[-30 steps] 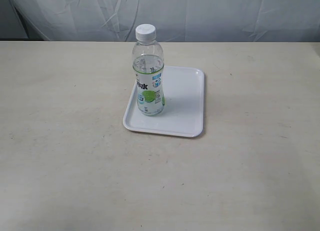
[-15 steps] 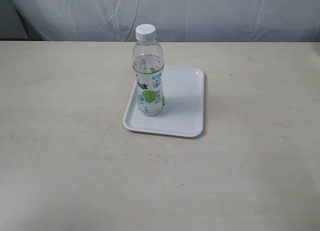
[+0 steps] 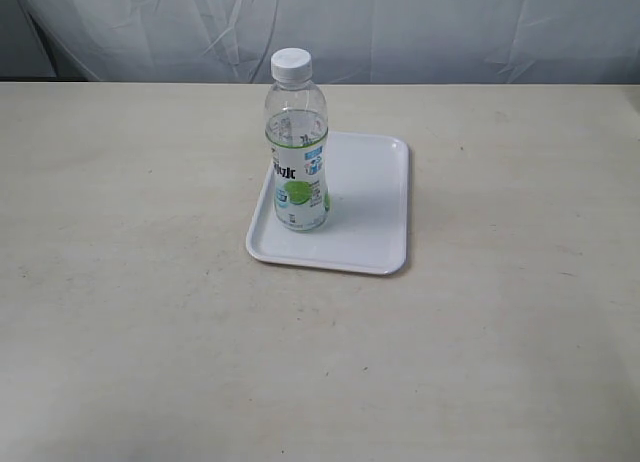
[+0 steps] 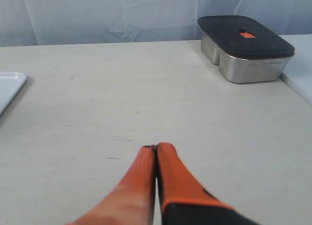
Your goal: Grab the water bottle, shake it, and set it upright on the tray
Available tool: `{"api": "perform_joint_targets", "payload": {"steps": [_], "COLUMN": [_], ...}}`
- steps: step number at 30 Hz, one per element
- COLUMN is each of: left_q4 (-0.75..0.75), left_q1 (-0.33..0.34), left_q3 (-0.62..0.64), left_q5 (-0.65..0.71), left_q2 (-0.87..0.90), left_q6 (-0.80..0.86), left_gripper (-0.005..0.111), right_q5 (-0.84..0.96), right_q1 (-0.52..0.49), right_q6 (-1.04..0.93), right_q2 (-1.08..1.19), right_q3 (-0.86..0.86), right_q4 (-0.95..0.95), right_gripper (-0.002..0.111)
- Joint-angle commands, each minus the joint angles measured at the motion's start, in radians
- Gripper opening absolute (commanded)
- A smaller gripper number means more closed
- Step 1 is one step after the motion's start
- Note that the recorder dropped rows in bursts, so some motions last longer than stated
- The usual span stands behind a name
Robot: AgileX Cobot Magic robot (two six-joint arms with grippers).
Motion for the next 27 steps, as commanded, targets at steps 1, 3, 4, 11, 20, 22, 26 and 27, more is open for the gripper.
{"api": "perform_joint_targets", "payload": {"steps": [1, 3, 4, 11, 20, 22, 26, 27], "left_q4": [0.000, 0.000, 0.000, 0.000, 0.000, 0.000, 0.000, 0.000], "left_q1": [-0.001, -0.001, -0.001, -0.001, -0.001, -0.001, -0.001, -0.001], "left_q3": [0.002, 0.002, 0.002, 0.002, 0.002, 0.002, 0.002, 0.002], "left_q5": [0.000, 0.000, 0.000, 0.000, 0.000, 0.000, 0.000, 0.000], "left_q2": [-0.004, -0.004, -0.004, -0.004, -0.004, -0.004, -0.004, -0.004], "left_q6": [0.003, 0.003, 0.003, 0.003, 0.003, 0.003, 0.003, 0.003], "left_gripper": [0.000, 0.000, 0.000, 0.000, 0.000, 0.000, 0.000, 0.000], "right_q5": [-0.020, -0.015, -0.015, -0.015, -0.017, -0.017, -0.017, -0.017], "right_q1": [-0.006, -0.006, -0.006, -0.006, -0.006, -0.006, -0.006, -0.006], "right_q6": [-0.022, -0.015, -0.015, -0.015, -0.014, -0.014, -0.014, -0.014], "right_q2": [-0.008, -0.008, -0.008, -0.008, -0.008, -0.008, -0.008, -0.008], "right_q3": [0.007, 0.007, 0.007, 0.007, 0.007, 0.007, 0.007, 0.007], "right_q4": [0.010, 0.010, 0.010, 0.010, 0.029, 0.029, 0.029, 0.029], "right_gripper": [0.003, 0.003, 0.003, 0.003, 0.003, 0.003, 0.003, 0.003]}}
